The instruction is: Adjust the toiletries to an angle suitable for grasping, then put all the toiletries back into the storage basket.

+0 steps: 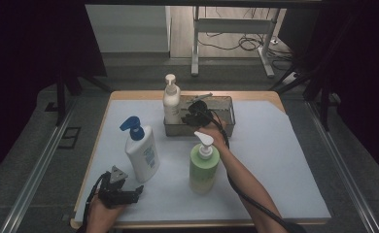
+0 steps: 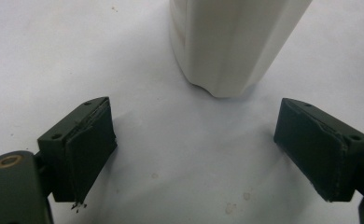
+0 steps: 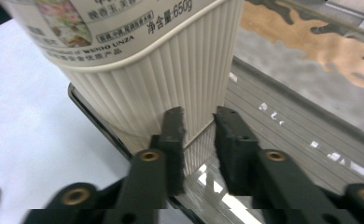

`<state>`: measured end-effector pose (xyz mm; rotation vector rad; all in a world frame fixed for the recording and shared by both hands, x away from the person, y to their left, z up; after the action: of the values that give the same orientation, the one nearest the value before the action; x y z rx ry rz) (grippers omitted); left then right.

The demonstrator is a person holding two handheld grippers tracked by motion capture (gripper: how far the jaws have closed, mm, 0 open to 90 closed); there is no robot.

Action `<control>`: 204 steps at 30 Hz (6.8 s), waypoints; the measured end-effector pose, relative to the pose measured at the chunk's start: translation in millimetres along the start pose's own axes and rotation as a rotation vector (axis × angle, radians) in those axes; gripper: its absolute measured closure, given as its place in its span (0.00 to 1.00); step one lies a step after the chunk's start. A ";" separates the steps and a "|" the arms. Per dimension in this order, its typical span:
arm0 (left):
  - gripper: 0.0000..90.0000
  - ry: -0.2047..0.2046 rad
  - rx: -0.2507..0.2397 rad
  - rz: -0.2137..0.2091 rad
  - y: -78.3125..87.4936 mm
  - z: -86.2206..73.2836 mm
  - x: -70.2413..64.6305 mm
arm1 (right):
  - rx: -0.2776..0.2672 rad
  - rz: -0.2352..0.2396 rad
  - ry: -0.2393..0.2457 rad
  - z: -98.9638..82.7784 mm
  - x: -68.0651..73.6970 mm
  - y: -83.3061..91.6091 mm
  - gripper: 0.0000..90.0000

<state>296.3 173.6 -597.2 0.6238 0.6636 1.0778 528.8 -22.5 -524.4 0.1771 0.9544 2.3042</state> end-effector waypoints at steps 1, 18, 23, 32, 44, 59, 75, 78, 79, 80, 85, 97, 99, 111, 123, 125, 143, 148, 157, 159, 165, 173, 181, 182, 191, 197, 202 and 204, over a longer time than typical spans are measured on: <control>0.13 0.000 0.000 0.000 0.0 0.0 0.0 | -0.007 0.001 -0.003 0.2 -0.6 3.0 0.71; 0.13 0.001 -0.001 -0.001 -0.1 0.0 0.0 | -0.040 0.044 0.034 -9.2 0.6 43.1 0.41; 0.13 0.001 -0.002 -0.001 -0.1 0.0 -0.1 | -0.056 0.054 0.029 -11.7 0.4 53.9 0.37; 0.13 0.001 -0.001 -0.001 -0.1 0.0 -0.2 | -0.078 0.058 0.037 -20.1 2.4 70.8 0.27; 0.13 0.001 -0.002 -0.001 -0.1 0.0 -0.3 | -0.062 0.034 0.040 -39.3 -0.5 89.3 0.16; 0.13 0.001 -0.002 0.000 -0.1 0.0 -0.3 | -0.038 0.014 0.095 -65.9 0.6 107.8 0.12; 0.13 0.001 -0.003 0.001 -0.1 0.0 -0.2 | -0.056 0.024 0.101 -93.1 5.2 130.2 0.00; 0.13 0.000 -0.003 0.000 -0.1 0.0 -0.2 | -0.064 0.032 0.082 -99.4 6.2 135.6 0.00; 0.13 0.000 -0.003 0.001 0.0 0.0 -0.2 | -0.064 0.036 0.075 -101.0 6.6 136.8 0.00; 0.13 0.001 -0.003 0.000 -0.1 0.0 -0.2 | -0.069 0.044 0.069 -102.6 7.2 138.4 0.00; 0.13 0.000 -0.003 0.001 0.0 -0.1 -0.2 | -0.064 0.056 0.081 -112.6 12.1 146.3 0.00; 0.13 0.000 -0.004 0.001 0.0 -0.1 -0.2 | -0.064 0.110 0.123 -130.5 41.6 163.8 0.00; 0.13 0.000 -0.003 0.001 0.0 -0.1 -0.1 | -0.066 0.120 0.121 -132.5 46.2 165.2 0.00; 0.13 0.000 -0.004 0.001 0.0 -0.1 -0.2 | -0.105 0.189 0.140 -130.5 78.8 172.5 0.00; 0.13 0.004 -0.006 0.001 -0.2 0.1 -0.5 | -0.137 0.256 0.163 -113.7 107.4 169.8 0.00; 0.13 0.004 -0.006 0.001 -0.2 0.1 -0.4 | -0.136 0.260 0.167 -109.8 110.9 169.0 0.00; 0.13 0.004 -0.006 0.001 -0.2 0.1 -0.4 | -0.125 0.232 0.181 -79.1 125.4 159.5 0.01; 0.13 0.004 -0.006 0.001 -0.2 0.1 -0.5 | -0.134 0.203 0.195 -73.0 127.2 154.8 0.06; 0.13 0.004 -0.006 0.001 -0.2 0.2 -0.5 | -0.143 0.156 0.220 -71.6 126.8 154.2 0.12; 0.13 0.004 -0.006 0.001 -0.2 0.2 -0.4 | -0.135 0.152 0.216 -71.7 126.7 154.6 0.13; 0.13 0.006 -0.006 0.000 -0.2 0.2 -0.5 | -0.110 0.139 0.192 -72.0 124.2 156.0 0.13; 0.13 0.006 -0.006 0.000 -0.2 0.2 -0.5 | -0.102 0.130 0.185 -63.6 117.1 163.4 0.13; 0.13 0.007 -0.006 0.000 -0.3 0.3 -0.6 | -0.102 0.111 0.157 -52.0 104.1 164.7 0.13; 0.13 0.007 -0.006 0.000 -0.3 0.3 -0.6 | -0.102 0.108 0.152 -50.3 102.1 164.4 0.13; 0.13 0.006 -0.006 0.000 -0.3 0.3 -0.6 | -0.107 0.081 0.133 -36.8 88.9 163.0 0.13; 0.13 0.006 -0.006 0.000 -0.3 0.3 -0.5 | -0.107 0.071 0.120 -27.5 81.2 163.1 0.13; 0.13 0.006 -0.005 0.000 -0.3 0.3 -0.6 | -0.109 0.055 0.116 -19.6 74.4 163.6 0.13; 0.13 0.006 -0.005 0.000 -0.3 0.3 -0.6 | -0.111 0.051 0.114 -16.2 72.0 164.0 0.13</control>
<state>296.5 172.9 -597.1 0.6161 0.6661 1.0816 383.7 -77.3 -433.4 0.0240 0.8836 2.4285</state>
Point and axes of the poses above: each handheld gripper's, and its own axes: y roughly backward along the jaws, z roughly out of its top, x roughly to its left, the point moved 10 cm from there along -y, roughly forward along the jaws, and after that the axes turned 13 degrees about y, right-handed, at the moved point
